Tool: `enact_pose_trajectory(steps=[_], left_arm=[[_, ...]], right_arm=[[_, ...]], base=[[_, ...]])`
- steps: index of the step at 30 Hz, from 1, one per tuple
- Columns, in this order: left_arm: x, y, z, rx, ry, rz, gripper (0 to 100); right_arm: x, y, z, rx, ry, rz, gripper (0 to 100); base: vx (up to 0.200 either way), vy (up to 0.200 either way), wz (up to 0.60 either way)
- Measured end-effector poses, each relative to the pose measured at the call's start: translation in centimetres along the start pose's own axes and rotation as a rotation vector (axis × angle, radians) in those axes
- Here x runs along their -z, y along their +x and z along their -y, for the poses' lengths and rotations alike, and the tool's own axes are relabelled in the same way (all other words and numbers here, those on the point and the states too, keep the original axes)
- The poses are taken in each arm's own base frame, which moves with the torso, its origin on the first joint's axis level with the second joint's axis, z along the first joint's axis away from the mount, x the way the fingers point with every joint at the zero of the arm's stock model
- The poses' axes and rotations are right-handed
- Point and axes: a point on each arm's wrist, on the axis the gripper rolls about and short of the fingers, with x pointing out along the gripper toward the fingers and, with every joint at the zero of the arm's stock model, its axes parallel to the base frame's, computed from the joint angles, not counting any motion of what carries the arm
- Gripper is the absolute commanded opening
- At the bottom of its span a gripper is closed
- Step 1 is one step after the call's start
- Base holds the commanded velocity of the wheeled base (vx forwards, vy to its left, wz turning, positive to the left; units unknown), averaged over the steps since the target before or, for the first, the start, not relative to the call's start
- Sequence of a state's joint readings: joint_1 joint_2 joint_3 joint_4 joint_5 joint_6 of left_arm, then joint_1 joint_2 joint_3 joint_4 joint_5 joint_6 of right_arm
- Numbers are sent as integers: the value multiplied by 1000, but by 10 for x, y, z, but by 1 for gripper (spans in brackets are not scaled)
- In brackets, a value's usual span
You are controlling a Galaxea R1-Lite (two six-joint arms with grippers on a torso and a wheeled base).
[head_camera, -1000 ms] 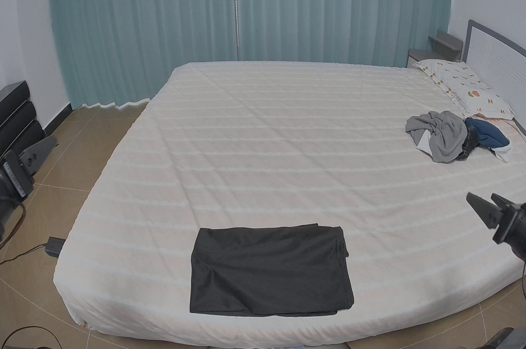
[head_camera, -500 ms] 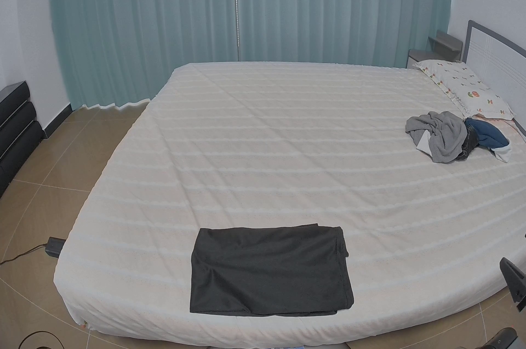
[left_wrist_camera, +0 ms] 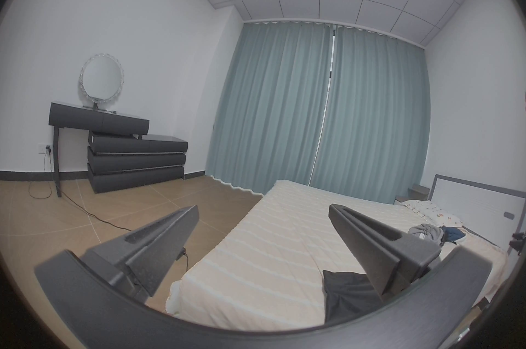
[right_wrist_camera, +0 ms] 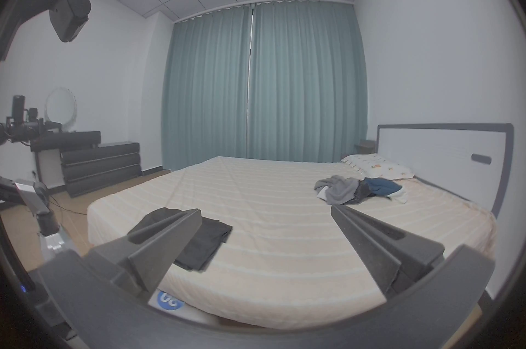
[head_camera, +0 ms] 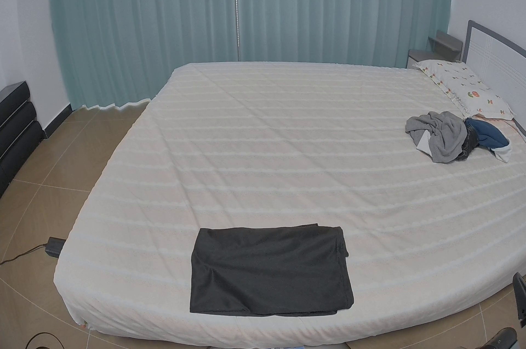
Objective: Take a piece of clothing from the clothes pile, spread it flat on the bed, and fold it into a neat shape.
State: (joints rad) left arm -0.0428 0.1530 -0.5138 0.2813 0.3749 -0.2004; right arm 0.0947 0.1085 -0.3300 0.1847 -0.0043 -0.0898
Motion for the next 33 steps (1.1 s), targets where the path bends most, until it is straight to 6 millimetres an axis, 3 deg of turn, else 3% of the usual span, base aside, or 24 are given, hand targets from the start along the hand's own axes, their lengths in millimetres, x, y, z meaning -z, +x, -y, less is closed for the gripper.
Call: enact_pose_trajectory(steps=[9,15,25,33], left_arm=[[-1,-20,-4,-22,73,103,100],[19,-16,-7,-34,99,78,100],[47,5,-3,41,103,142,100],[73,19,-3,76,102,208,100]], right_arm=[[-25,-17,6,197,-37,35,100],[-16,-23,5,316,-37,-47,100],[3,-17,-6,55,-46,24,100],[9,-2,-7,33,-97,229,100]], base=[[0,0,0],[0,0,0],[0,0,0],[0,0,0]])
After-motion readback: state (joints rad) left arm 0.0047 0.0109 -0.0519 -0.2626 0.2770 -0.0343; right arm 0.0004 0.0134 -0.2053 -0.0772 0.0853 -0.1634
